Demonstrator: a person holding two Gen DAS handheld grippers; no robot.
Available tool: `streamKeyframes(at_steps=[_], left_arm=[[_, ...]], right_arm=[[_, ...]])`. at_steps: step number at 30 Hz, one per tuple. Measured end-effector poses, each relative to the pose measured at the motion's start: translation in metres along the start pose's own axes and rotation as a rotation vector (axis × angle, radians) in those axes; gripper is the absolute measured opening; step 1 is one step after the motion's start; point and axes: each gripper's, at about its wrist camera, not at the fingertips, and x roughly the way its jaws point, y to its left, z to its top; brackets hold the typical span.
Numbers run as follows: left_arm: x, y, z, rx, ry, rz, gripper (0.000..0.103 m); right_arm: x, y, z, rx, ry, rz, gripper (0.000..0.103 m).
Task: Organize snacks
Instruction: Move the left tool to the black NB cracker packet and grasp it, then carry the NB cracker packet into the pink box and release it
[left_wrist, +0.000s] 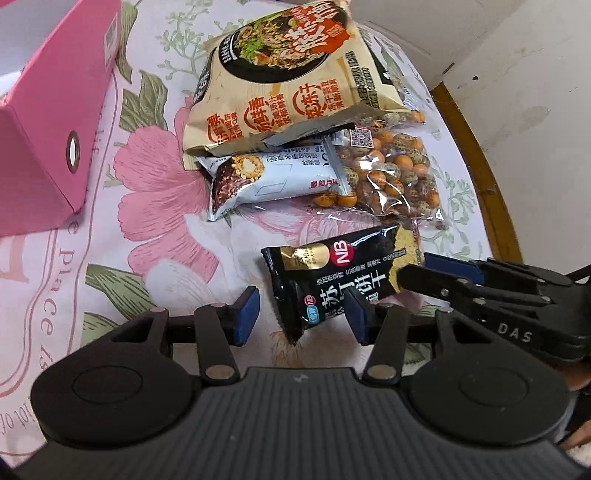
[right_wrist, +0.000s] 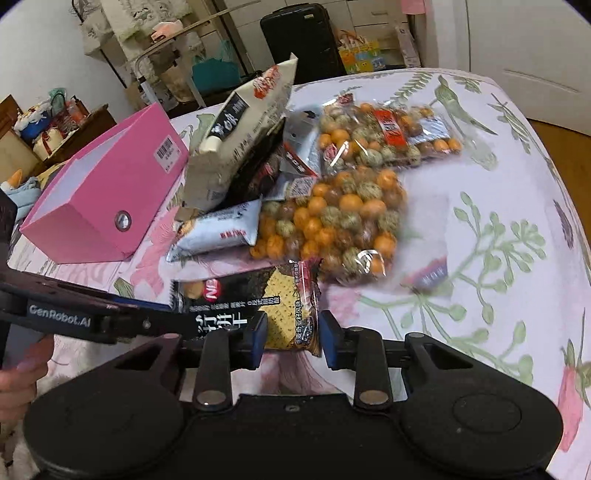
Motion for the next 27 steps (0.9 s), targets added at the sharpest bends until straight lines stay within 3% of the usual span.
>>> streamKeyframes(at_steps=[5, 9, 13, 19, 21, 27], left_arm=[[0.004, 0.0, -0.002, -0.011, -0.034, 0.007, 0.053], [0.006, -0.002, 0.001, -0.02, -0.04, -0.026, 0.049], [-0.005, 0.003, 0.005, -0.064, -0.044, -0.061, 0.049], [-0.035, 0.01, 0.007, -0.076, -0.022, -0.094, 0.054], [-0.046, 0.012, 0.007, -0.075, -0.023, -0.087, 0.054], [-0.079, 0.019, 0.002, -0.042, -0.028, -0.028, 0.056]], right_arm=[[0.002, -0.001, -0.004, 0.0, 0.001, 0.013, 0.038], [0.007, -0.003, -0.002, 0.029, 0.011, 0.053, 0.041], [0.005, 0.004, 0.0, 0.023, 0.023, 0.039, 0.042], [0.001, 0.023, 0.003, 0.047, 0.078, 0.068, 0.057], [-0.002, 0.036, 0.003, 0.038, 0.077, 0.07, 0.065], [-0.01, 0.077, 0.007, -0.018, 0.077, 0.069, 0.068]])
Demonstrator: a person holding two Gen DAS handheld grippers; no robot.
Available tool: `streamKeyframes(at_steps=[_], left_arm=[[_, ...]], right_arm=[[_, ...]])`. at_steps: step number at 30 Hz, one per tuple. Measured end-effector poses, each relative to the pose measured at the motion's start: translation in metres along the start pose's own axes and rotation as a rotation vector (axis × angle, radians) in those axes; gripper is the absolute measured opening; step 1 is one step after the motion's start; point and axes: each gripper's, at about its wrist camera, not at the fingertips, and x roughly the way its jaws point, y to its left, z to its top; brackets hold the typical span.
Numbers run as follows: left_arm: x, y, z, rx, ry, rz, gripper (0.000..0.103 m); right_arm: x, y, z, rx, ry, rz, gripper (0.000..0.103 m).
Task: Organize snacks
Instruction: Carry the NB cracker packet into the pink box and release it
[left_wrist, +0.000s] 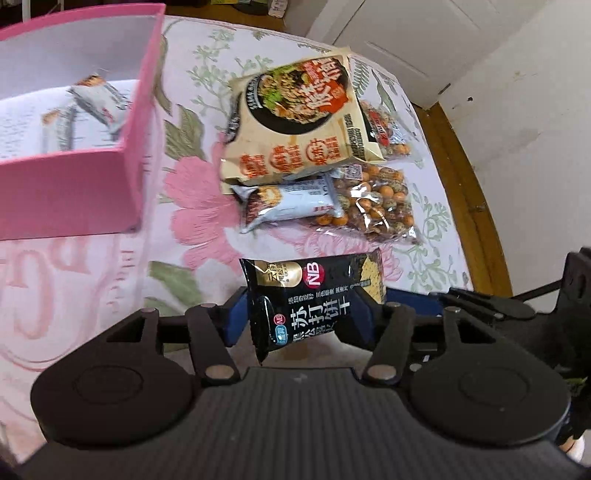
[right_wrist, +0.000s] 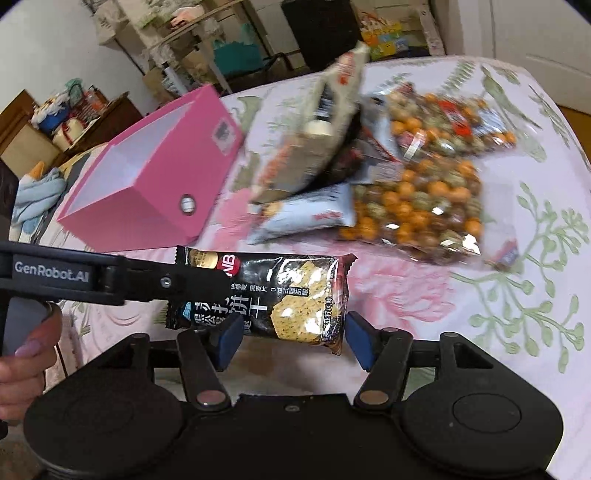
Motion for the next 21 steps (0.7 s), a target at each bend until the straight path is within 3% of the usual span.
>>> streamKeyframes(at_steps=[7, 21], left_arm=[[-0.045, 0.026, -0.002, -0.016, -0.004, 0.015, 0.056], [-0.13, 0.059, 0.024, 0.029, -0.132, 0.073, 0.057]], right_arm=[[-0.009, 0.052, 0.015, -0.098, 0.017, -0.001, 0.069], [-0.016, 0.134, 0.062, -0.286, -0.028, 0.052, 0.076]])
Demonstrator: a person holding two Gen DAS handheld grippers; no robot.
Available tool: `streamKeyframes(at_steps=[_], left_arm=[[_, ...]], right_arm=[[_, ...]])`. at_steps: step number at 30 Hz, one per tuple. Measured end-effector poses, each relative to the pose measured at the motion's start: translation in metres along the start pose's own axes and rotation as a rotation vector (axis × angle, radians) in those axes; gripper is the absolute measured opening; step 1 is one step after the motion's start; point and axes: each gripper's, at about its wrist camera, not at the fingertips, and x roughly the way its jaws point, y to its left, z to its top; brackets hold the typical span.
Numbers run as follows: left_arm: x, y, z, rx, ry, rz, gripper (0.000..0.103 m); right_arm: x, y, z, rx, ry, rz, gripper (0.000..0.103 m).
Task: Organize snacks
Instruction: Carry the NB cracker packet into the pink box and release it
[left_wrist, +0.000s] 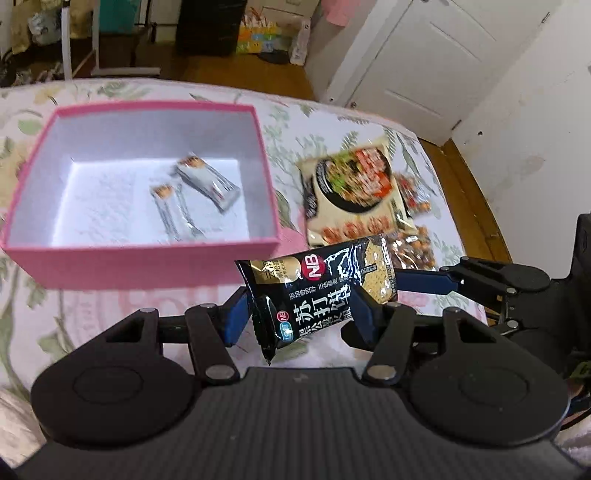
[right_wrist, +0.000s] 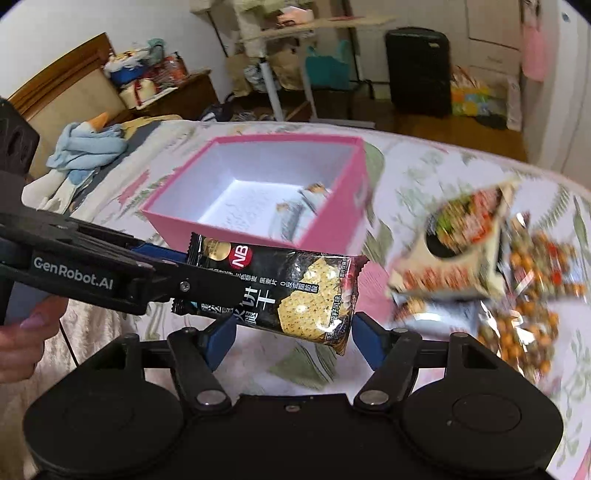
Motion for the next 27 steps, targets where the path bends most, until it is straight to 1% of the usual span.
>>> streamKeyframes(at_steps=[4, 6, 10, 11, 13, 14, 17, 18, 20, 24, 26, 27], left_arm=[[-0.006, 0.015, 0.02, 0.008, 0.012, 0.022, 0.057], [-0.006, 0.025, 0.031, -0.01, 0.022, 0.04, 0.057], [-0.003, 0.05, 0.051, -0.034, 0.026, 0.11, 0.057], [-0.001, 0.056, 0.055, -0.035, 0.029, 0.127, 0.057], [0.006, 0.072, 0.064, -0.045, 0.043, 0.169, 0.057], [0.011, 0.081, 0.067, -0.053, 0.051, 0.183, 0.057], [0.028, 0.108, 0.072, -0.073, 0.072, 0.217, 0.057], [0.032, 0.115, 0.072, -0.071, 0.075, 0.222, 0.057], [0.041, 0.128, 0.073, -0.06, 0.08, 0.219, 0.058], [0.059, 0.153, 0.074, -0.108, 0.095, 0.217, 0.058], [0.066, 0.161, 0.072, -0.133, 0.107, 0.213, 0.058], [0.07, 0.164, 0.071, -0.141, 0.109, 0.217, 0.06]], right_arm=[[0.012, 0.011, 0.022, -0.022, -0.012, -0.007, 0.076], [0.022, 0.013, 0.035, -0.024, -0.015, 0.005, 0.076], [0.044, 0.021, 0.058, -0.017, -0.02, 0.051, 0.076], [0.053, 0.021, 0.065, -0.007, -0.013, 0.069, 0.075], [0.069, 0.023, 0.074, 0.007, -0.005, 0.091, 0.07], [0.076, 0.024, 0.077, 0.019, 0.004, 0.099, 0.064], [0.1, 0.027, 0.085, 0.06, 0.025, 0.129, 0.058], [0.109, 0.03, 0.087, 0.062, 0.033, 0.126, 0.055], [0.125, 0.036, 0.09, 0.048, 0.045, 0.105, 0.055], [0.153, 0.045, 0.092, 0.032, 0.07, 0.076, 0.055], [0.163, 0.048, 0.092, 0.017, 0.087, 0.06, 0.057], [0.168, 0.05, 0.092, 0.007, 0.099, 0.05, 0.058]])
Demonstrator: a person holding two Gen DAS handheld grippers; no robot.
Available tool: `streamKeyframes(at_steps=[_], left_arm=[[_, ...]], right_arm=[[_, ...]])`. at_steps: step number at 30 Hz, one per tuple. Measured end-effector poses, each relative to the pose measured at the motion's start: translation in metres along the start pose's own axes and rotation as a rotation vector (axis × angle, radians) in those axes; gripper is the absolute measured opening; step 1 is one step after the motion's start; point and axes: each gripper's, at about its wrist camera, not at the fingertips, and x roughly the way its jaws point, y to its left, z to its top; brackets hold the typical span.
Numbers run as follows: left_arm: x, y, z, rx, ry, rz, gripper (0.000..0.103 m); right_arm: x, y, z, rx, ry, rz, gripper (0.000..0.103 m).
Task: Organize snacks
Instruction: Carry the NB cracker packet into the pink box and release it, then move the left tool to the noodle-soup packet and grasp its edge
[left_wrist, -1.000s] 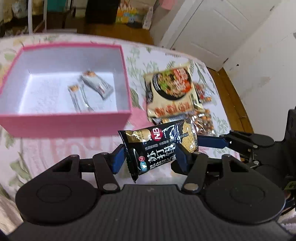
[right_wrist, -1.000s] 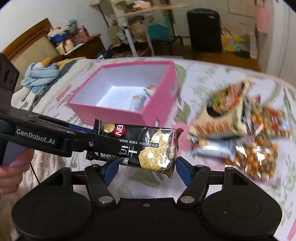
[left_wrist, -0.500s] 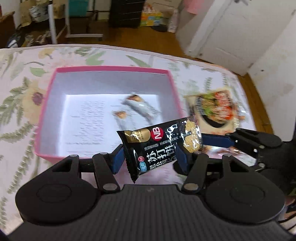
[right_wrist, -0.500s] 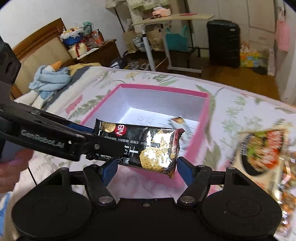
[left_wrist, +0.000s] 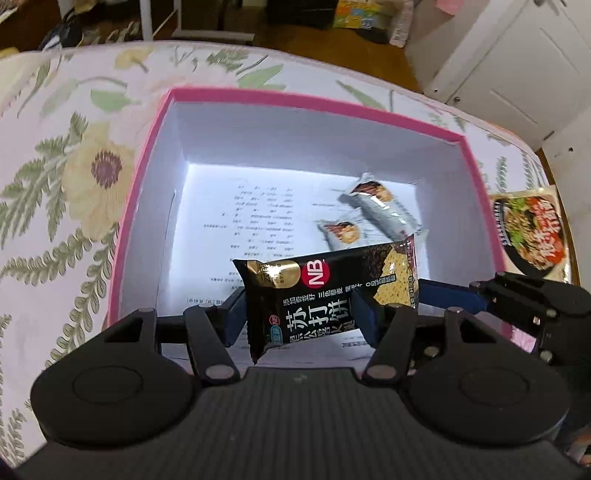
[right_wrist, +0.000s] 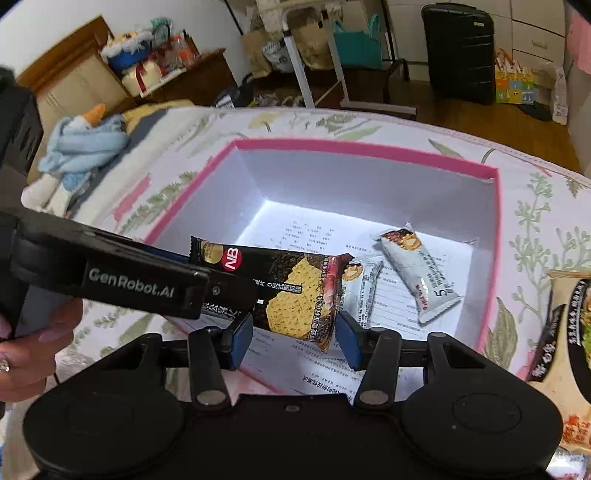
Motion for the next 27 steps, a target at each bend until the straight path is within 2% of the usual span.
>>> streamKeyframes(at_steps=[2, 4, 5, 7, 15, 22, 27], left_arm=[[0.005, 0.001, -0.002, -0.004, -0.004, 0.029, 0.061], [0.004, -0.002, -0.004, -0.003, -0.022, 0.107, 0.061], [0.001, -0.004, -0.005, -0.002, -0.037, 0.127, 0.061], [-0.008, -0.007, -0.008, 0.005, -0.063, 0.135, 0.062], [-0.05, -0.029, -0.019, 0.05, -0.105, 0.11, 0.062], [-0.083, -0.072, -0.033, 0.128, -0.099, 0.077, 0.062], [-0.101, -0.111, -0.044, 0.215, -0.097, 0.034, 0.065]], right_arm=[[0.006, 0.003, -0.001, -0.025, 0.021, -0.017, 0.061], [0.007, 0.006, -0.002, -0.055, 0.011, -0.04, 0.065], [0.006, 0.009, -0.003, -0.073, 0.002, -0.067, 0.07], [0.001, 0.012, -0.004, -0.099, -0.008, -0.092, 0.072], [-0.043, 0.016, -0.011, -0.154, -0.033, -0.132, 0.075], [-0.085, 0.012, -0.027, -0.19, -0.05, -0.187, 0.075], [-0.131, -0.006, -0.047, -0.181, -0.111, -0.216, 0.075]])
